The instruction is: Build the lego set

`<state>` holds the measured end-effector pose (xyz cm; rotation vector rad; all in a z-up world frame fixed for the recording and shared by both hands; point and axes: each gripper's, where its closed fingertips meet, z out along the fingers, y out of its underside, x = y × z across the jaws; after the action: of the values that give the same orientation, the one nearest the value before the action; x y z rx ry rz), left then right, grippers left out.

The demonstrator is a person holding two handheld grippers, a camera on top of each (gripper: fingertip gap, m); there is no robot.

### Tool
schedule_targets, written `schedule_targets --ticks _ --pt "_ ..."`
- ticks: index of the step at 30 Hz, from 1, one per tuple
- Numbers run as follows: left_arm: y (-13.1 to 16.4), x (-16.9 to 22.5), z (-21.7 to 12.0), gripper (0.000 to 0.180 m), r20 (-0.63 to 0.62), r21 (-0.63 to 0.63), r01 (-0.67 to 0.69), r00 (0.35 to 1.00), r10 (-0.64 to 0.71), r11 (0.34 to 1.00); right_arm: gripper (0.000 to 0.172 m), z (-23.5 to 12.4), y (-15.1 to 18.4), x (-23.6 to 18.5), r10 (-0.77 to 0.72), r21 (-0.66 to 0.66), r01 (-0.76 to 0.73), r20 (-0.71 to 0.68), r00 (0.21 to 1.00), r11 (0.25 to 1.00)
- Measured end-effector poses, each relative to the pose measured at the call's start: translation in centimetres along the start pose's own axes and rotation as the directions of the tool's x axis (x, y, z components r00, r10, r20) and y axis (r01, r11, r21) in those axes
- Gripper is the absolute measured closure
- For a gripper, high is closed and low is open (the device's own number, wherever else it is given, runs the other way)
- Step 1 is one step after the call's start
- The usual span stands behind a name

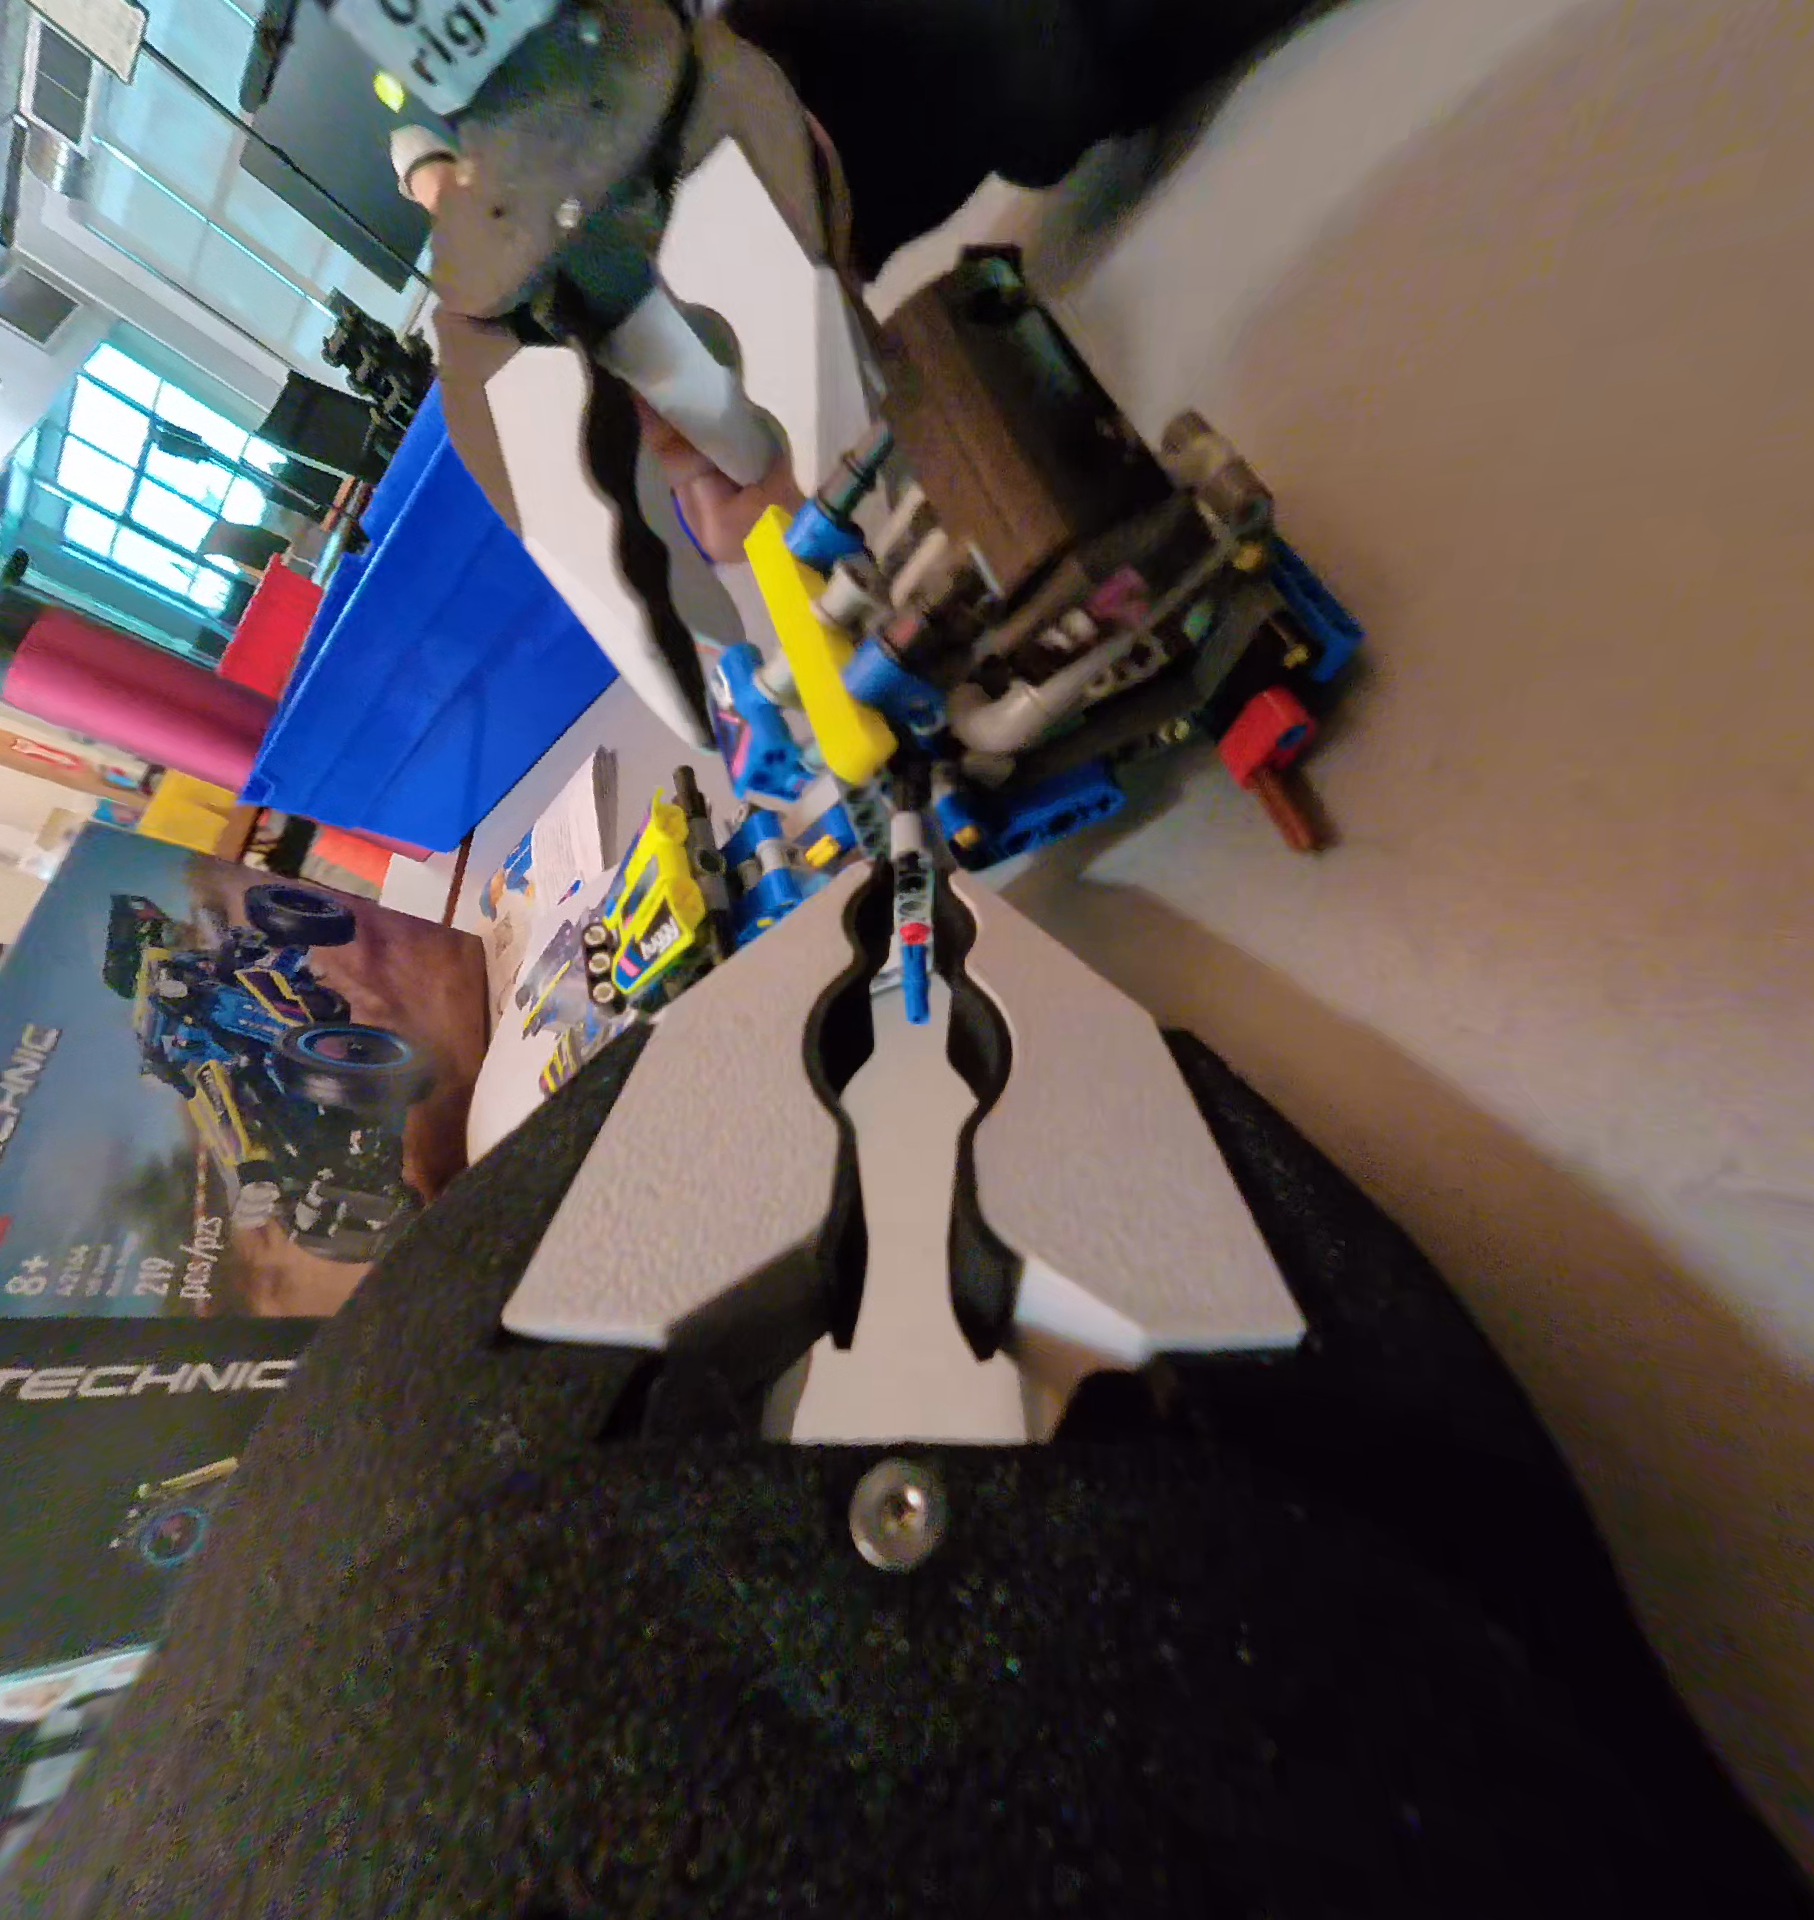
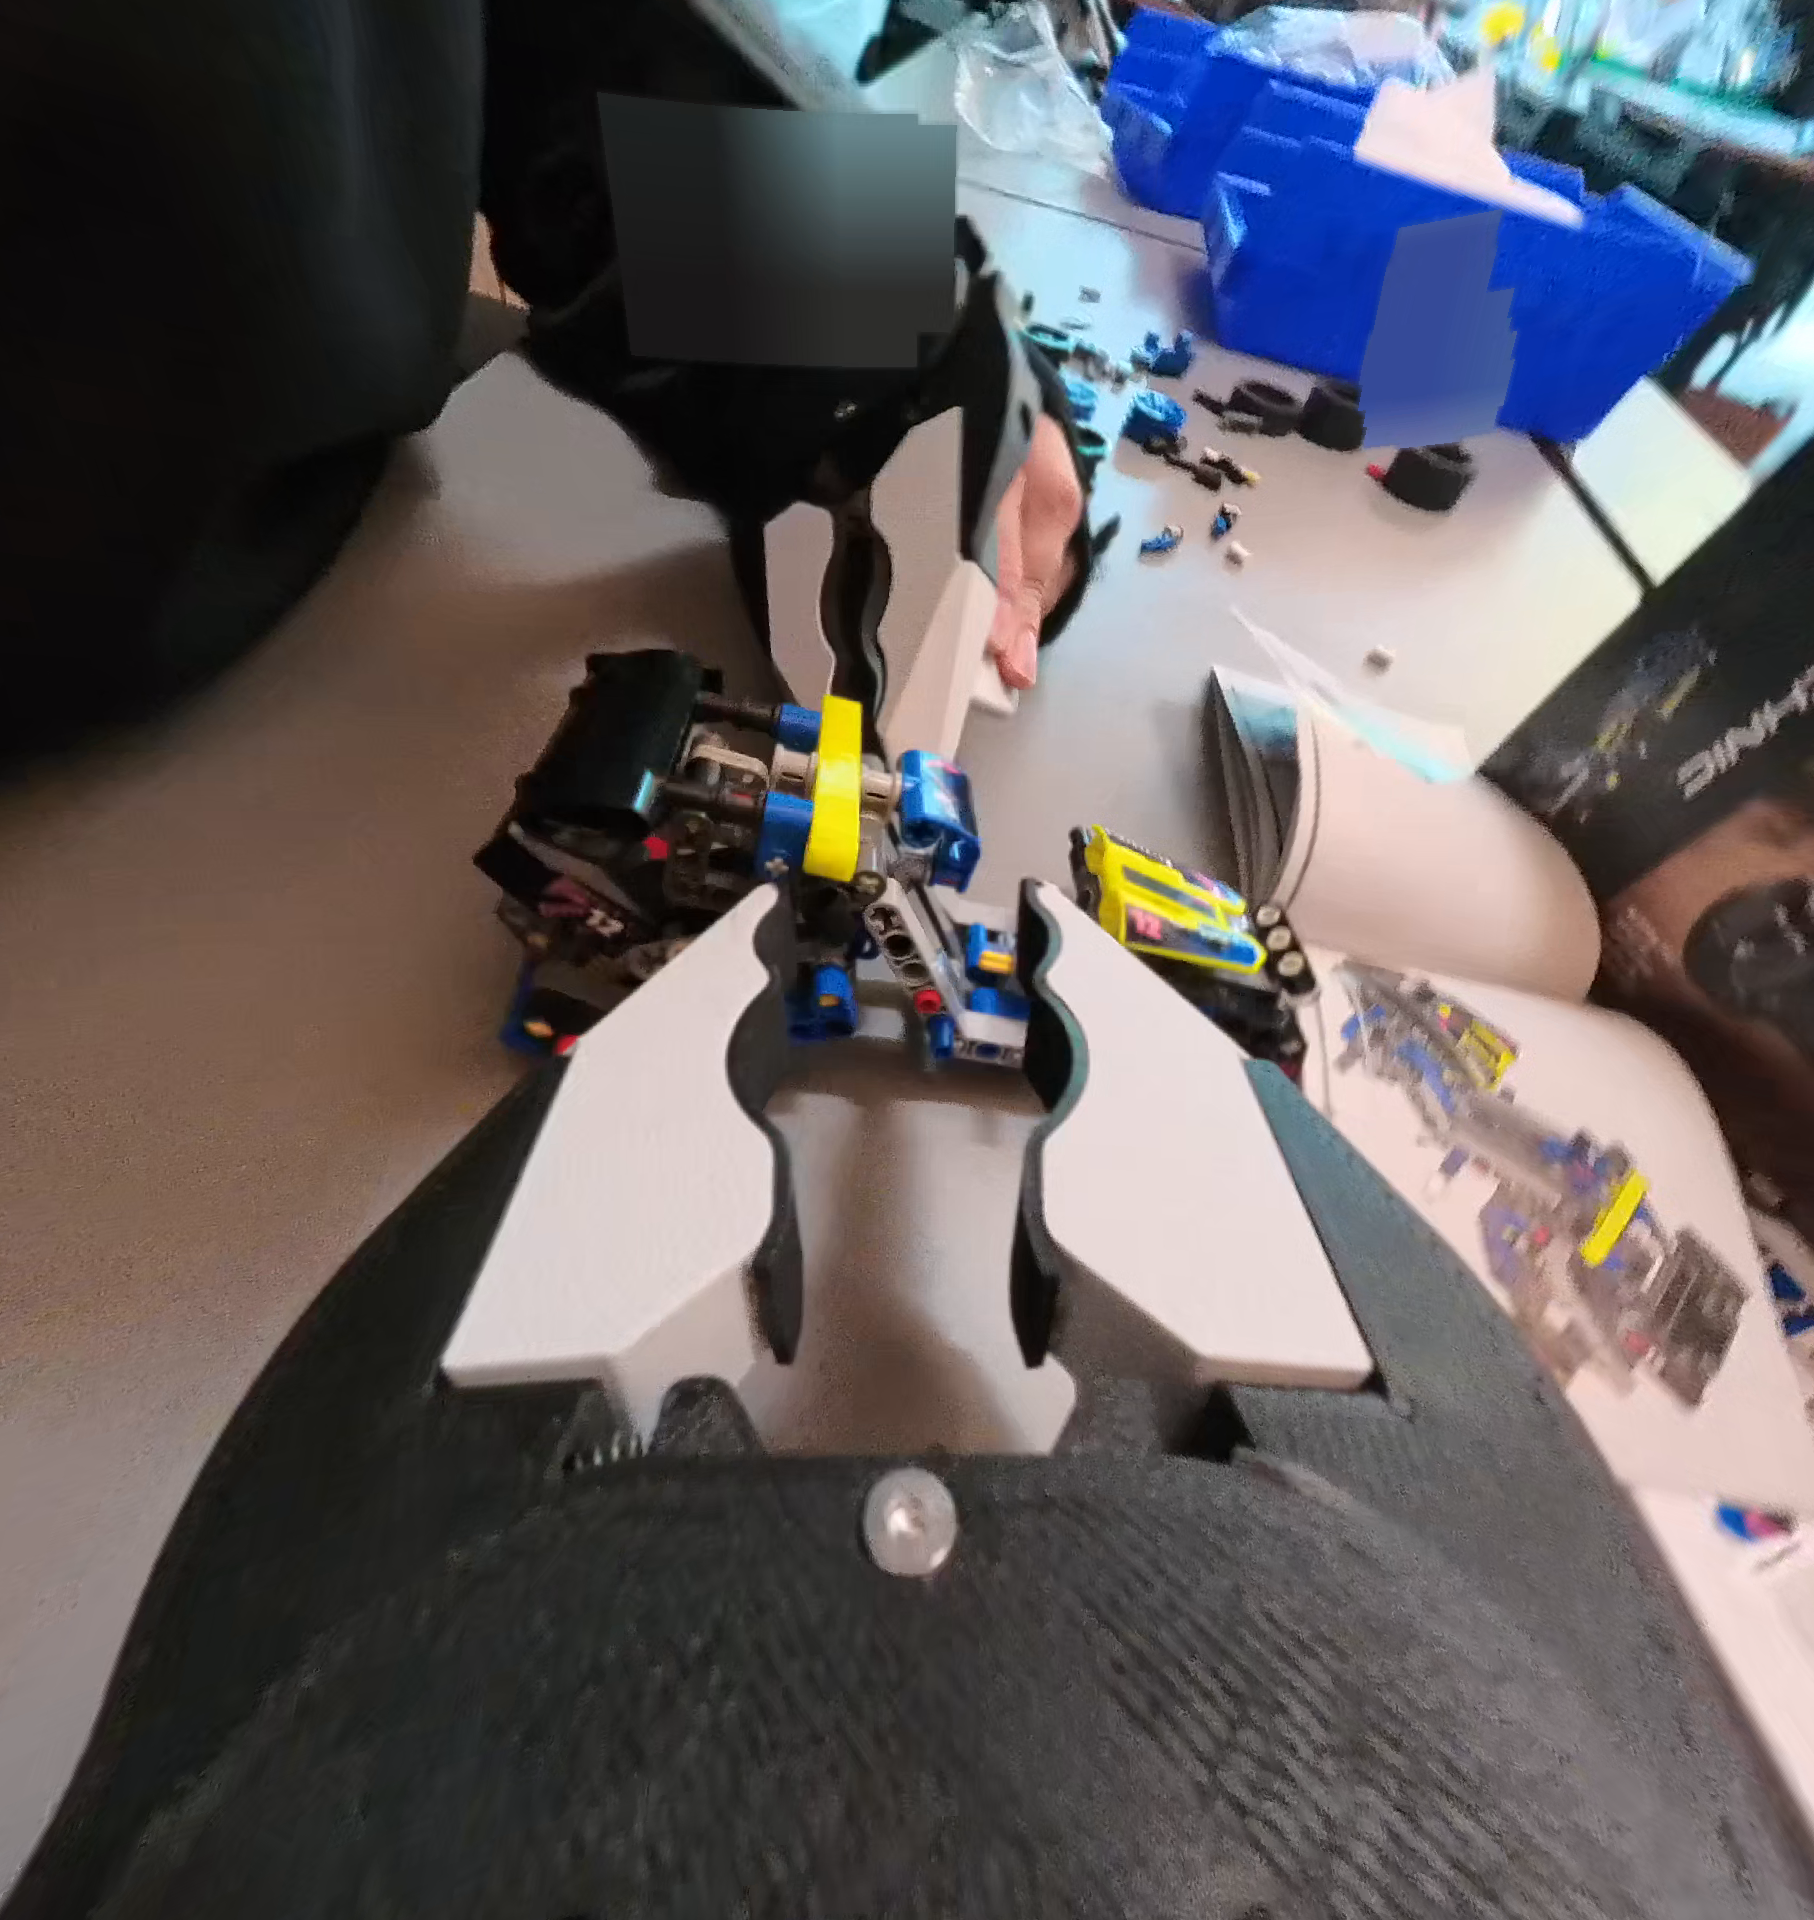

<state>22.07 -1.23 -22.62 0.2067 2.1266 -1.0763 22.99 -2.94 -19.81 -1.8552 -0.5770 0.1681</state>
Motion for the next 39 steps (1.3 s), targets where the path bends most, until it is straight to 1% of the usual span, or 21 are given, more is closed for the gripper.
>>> schedule_targets --ticks 1,4,6,8,10,11,12,13,15,17,18,19,20,21,22,26,28,29,31,34,39 --pt "0.0 0.1 0.1 0.176 0.007 -0.004 -0.014 1.0 0.014 1.0 0.127 -0.5 0.0 0.1 0.069 -0.011 -0.069 -0.008 0.998 0.998" --pt "-0.1 -0.1 0.0 0.176 0.012 0.004 -0.005 1.0 0.005 1.0 0.099 -2.5 -2.0 0.2 0.271 0.015 -0.271 -0.07 0.96 0.963" --pt "-0.1 -0.1 0.0 0.176 0.011 0.003 -0.001 1.0 0.001 1.0 0.107 -4.0 -2.7 0.3 0.431 0.037 -0.43 -0.137 0.892 0.902" --pt "-0.1 -0.1 0.1 0.176 0.011 -0.001 0.002 1.0 -0.002 1.0 0.103 -5.0 -1.5 0.6 0.609 0.017 -0.628 -0.263 0.748 0.778" --pt "-0.2 -0.1 0.1 0.176 0.013 -0.006 0.012 1.0 -0.011 1.0 0.081 -4.7 -0.8 0.5 0.723 0.086 -0.75 -0.357 0.592 0.656" --pt "-0.4 0.0 0.1 0.176 0.014 -0.005 0.019 1.0 -0.019 1.0 0.079 -4.0 -1.1 0.3 0.753 0.14 -0.767 -0.362 0.549 0.626" --pt "-0.6 0.0 0.1 0.176 0.019 0.002 0.031 0.999 -0.031 1.0 0.084 -3.0 -1.2 -0.5 0.766 0.142 -0.78 -0.356 0.535 0.61" --pt "-1.0 0.0 0.1 0.176 0.022 0.01 0.047 0.999 -0.047 0.999 0.081 -2.1 -0.6 -1.5 0.755 0.079 -0.79 -0.365 0.545 0.608" --pt "-1.8 0.5 0.4 0.176 0.019 0.008 0.059 0.998 -0.059 0.998 0.062 -1.9 1.2 -1.0 0.711 0.031 -0.799 -0.477 0.516 0.6" --pt "-2.6 1.1 0.9 0.176 0.023 -0.005 0.043 0.999 -0.043 0.999 0.072 -1.5 1.1 -0.8 0.767 0.068 -0.84 -0.454 0.454 0.538" --pt "-3.1 1.5 1.1 0.176 0.028 -0.013 0.039 0.999 -0.039 0.999 0.083 -1.2 0.8 -0.9 0.789 0.076 -0.856 -0.438 0.432 0.511" --pt "-3.5 1.7 1.2 0.176 0.035 -0.021 0.039 0.999 -0.038 0.999 0.091 -1.1 1.0 -1.5 0.779 0.036 -0.864 -0.452 0.434 0.503" --pt "-3.9 2.0 1.3 0.176 0.04 -0.038 0.039 0.998 -0.038 0.998 0.085 -1.2 1.6 -2.1 0.747 -0.024 -0.871 -0.502 0.436 0.491" --pt "-4.0 2.1 1.4 0.176 0.048 -0.057 0.04 0.998 -0.037 0.998 0.071 -1.6 1.9 -2.4 0.703 -0.061 -0.872 -0.566 0.43 0.485" --pt "-4.2 2.2 1.5 0.176 0.056 -0.066 0.04 0.998 -0.037 0.997 0.068 -1.8 1.7 -3.0 0.657 -0.103 -0.866 -0.609 0.444 0.49" --pt "-4.4 2.4 1.5 0.176 0.046 -0.057 0.057 0.997 -0.055 0.997 0.081 -0.9 0.0 -4.8 0.537 -0.183 -0.838 -0.693 0.481 0.514" --pt "-4.4 2.4 1.6 0.176 0.036 -0.052 0.082 0.996 -0.08 0.995 0.093 -1.1 0.9 -4.6 0.474 -0.191 -0.846 -0.757 0.45 0.498" --pt "-4.4 2.5 1.6 0.176 0.033 -0.049 0.086 0.996 -0.085 0.995 0.091 -1.6 1.6 -4.4 0.44 -0.193 -0.849 -0.786 0.434 0.493" --pt "-4.4 2.7 1.6 0.176 0.023 -0.045 0.084 0.996 -0.083 0.995 0.09 -1.1 2.4 -5.3 0.453 -0.228 -0.855 -0.769 0.451 0.466" --pt "-4.7 2.8 1.4 0.176 0.029 -0.034 0.079 0.997 -0.078 0.996 0.087 0.1 3.1 -6.2 0.5 -0.291 -0.832 -0.689 0.525 0.473" --pt "-5.0 1.8 1.2 0.176 0.083 -0.018 0.079 0.993 -0.078 0.997 0.09 0.0 2.7 -5.5 0.639 -0.178 -0.825 -0.553 0.535 0.536"
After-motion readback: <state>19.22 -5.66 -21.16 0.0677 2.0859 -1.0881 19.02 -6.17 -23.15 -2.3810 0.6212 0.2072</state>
